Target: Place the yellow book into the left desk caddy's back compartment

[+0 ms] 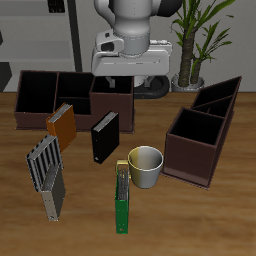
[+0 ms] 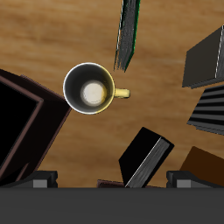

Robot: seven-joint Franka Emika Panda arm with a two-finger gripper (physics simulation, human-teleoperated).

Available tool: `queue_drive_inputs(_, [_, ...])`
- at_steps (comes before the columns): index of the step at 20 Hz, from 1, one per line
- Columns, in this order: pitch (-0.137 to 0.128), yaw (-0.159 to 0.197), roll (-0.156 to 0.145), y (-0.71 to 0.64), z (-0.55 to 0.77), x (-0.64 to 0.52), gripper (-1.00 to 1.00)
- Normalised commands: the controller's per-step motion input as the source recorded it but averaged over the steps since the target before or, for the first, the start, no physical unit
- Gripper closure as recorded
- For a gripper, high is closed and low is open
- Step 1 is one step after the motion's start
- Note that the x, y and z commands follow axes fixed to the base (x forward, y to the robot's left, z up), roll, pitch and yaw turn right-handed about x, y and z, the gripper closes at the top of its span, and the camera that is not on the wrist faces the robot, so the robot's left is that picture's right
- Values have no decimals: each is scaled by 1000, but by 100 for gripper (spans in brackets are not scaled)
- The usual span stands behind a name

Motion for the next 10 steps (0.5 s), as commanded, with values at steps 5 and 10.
queue_drive_inputs(5, [18, -2, 46, -361, 95, 188, -100])
queue_drive_inputs(10, [35, -50, 19, -529, 48, 262, -100])
